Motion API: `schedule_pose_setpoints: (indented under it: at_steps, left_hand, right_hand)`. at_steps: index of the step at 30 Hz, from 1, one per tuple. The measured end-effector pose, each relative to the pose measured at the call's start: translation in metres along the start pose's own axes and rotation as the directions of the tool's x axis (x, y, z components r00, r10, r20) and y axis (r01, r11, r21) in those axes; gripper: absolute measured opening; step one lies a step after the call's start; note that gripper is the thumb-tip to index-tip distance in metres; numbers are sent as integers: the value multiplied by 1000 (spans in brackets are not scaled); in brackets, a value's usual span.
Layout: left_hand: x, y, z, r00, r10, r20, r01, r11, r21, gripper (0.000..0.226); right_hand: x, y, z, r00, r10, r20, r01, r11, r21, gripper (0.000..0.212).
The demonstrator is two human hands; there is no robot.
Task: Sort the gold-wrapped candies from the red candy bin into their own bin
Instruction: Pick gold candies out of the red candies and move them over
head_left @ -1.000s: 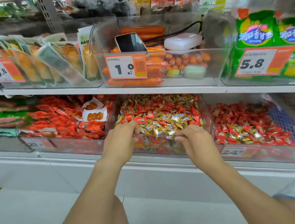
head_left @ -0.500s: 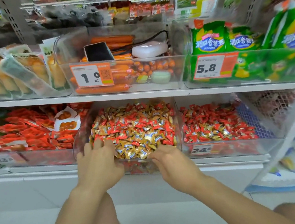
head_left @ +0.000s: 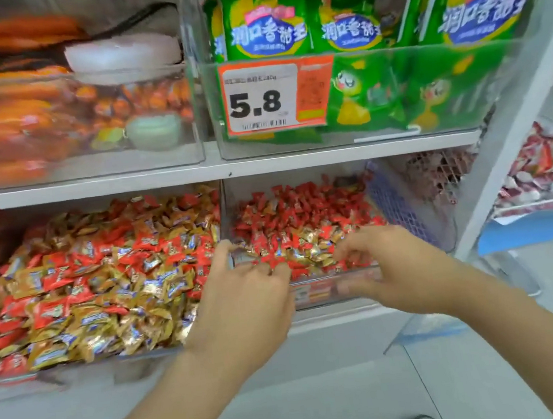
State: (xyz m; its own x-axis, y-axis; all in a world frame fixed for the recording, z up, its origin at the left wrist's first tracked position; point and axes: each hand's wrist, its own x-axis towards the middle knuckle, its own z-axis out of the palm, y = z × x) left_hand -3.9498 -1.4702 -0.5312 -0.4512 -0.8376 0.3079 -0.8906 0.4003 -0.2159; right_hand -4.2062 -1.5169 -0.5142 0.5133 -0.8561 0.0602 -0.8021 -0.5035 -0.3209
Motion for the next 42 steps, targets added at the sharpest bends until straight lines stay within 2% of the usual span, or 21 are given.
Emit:
schedule_pose_setpoints:
  at_steps: [3,7,12,14,17,19,22,25,29,31,33,36,38,42]
  left_hand:
    - [2,-1,3,992,-53,118,46,997,54,28]
    - [2,1,1,979,-67,190,66,998,9,46]
    - [-2,-3,-15,977,-209,31,208,978,15,25]
    - [-9,2,-22,976,-219,22,219,976,0,19]
    - [-28,10,-23,973,-214,86,218,975,-36,23]
    - [-38,14,-28,971,-205,122,219,968,-122,24]
    - [-51,12,-37,974,-188,127,220,922,-318,4]
    - [-63,7,-34,984,-142,111,174,910,-376,23]
    - [-70,9,-34,987,-130,91,152,937,-314,30]
    - [-71,9,-34,989,-131,64,145,938,-315,26]
    - [-71,7,-35,985,-169,25,166,921,-353,17]
    - [-66,5,-34,974,-226,-16,200,891,-407,16]
    - [-59,5,-32,972,-232,-26,202,893,-402,16]
    - [-47,12,-23,983,-186,5,176,922,-345,20]
  right_hand:
    - [-2,25,2,995,79,59,-75,996,-58,12]
    - [-3,34,3,996,69,53,-69,998,1,8]
    - [-17,16,1,989,1,-145,12,996,85,4]
    - [-28,12,0,991,-7,-133,22,993,116,7]
    - [-44,5,9,1000,-19,-10,20,996,86,6]
    - [-53,-3,19,997,4,73,-8,999,46,19]
    - [-62,-18,27,988,75,132,-70,997,-45,44]
    - [-65,-28,23,983,99,157,-84,991,-103,60]
    - [-59,-28,10,970,106,219,-97,994,-51,52]
    - [-52,-26,4,981,117,152,-122,992,27,41]
    - [-38,-22,0,984,177,24,-178,980,87,39]
    - [-13,-4,2,963,261,-68,-260,965,23,39]
    - [2,5,7,965,261,-16,-261,965,-27,36]
    - [34,-2,27,984,65,166,-75,995,59,21]
